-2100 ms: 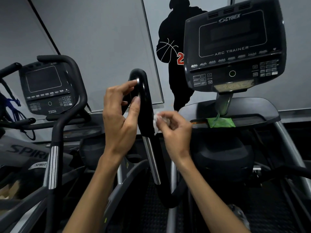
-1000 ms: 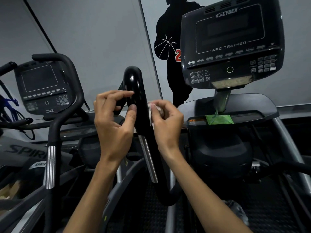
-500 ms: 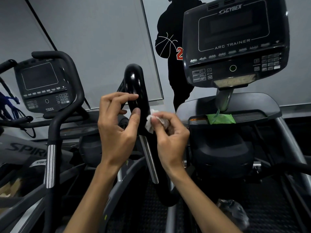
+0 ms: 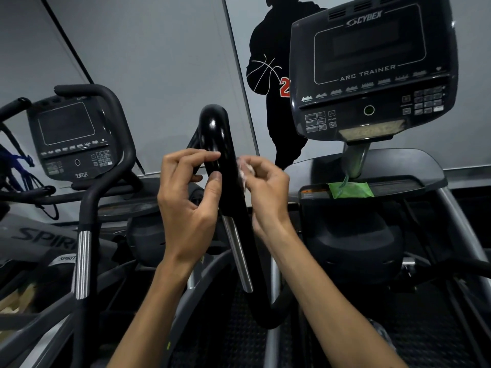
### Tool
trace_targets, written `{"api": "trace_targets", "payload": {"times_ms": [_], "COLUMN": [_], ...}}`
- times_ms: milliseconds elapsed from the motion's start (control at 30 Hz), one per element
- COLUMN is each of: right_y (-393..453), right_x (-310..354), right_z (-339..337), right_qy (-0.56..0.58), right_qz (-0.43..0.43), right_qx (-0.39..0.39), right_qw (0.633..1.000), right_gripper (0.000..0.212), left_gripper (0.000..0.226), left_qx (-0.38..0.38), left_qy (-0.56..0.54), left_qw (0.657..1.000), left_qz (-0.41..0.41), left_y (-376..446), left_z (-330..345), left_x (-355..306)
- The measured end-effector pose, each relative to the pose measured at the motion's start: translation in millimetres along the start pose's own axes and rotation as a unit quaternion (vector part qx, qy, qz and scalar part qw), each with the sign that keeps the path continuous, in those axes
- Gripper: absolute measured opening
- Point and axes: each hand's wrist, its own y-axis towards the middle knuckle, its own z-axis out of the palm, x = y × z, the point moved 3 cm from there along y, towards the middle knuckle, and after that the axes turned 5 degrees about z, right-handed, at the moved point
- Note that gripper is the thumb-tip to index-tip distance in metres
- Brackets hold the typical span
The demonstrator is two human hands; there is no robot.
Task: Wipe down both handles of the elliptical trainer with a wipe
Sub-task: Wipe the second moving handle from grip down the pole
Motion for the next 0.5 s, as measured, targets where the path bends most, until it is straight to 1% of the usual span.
{"api": "trace_targets", "payload": {"times_ms": [100, 167, 233, 333, 433, 500], "right_y": [8, -2, -10, 3, 18, 20], "right_x": [14, 3, -8, -3, 3, -7], "right_z": [9, -2, -13, -9, 3, -1], "right_qy": [0.057, 0.05, 0.033, 0.002, 0.039, 0.055], "right_qz": [-0.027, -0.036, -0.015, 0.003, 0.026, 0.041], "right_qx": [0.016, 0.034, 0.061, 0.084, 0.114, 0.165], "right_qw": [0.998, 0.998, 0.997, 0.996, 0.992, 0.984], "right_gripper": [0.01, 0.005, 0.006, 0.011, 0.019, 0.015], "left_gripper": [0.023, 0.023, 0.023, 0.023, 0.023, 0.024], "left_qx": [0.001, 0.007, 0.008, -0.007, -0.03, -0.037], "left_qy": [0.003, 0.005, 0.007, 0.012, 0.009, 0.01], "left_qw": [1.0, 1.0, 1.0, 1.0, 0.999, 0.999], "left_qz": [-0.004, -0.003, -0.003, -0.01, -0.019, -0.015], "left_y": [0, -1, -2, -1, -1, -2], "left_z": [0, -2, -3, 1, 6, 8], "left_x": [-1, 0, 2, 1, -3, -6]}}
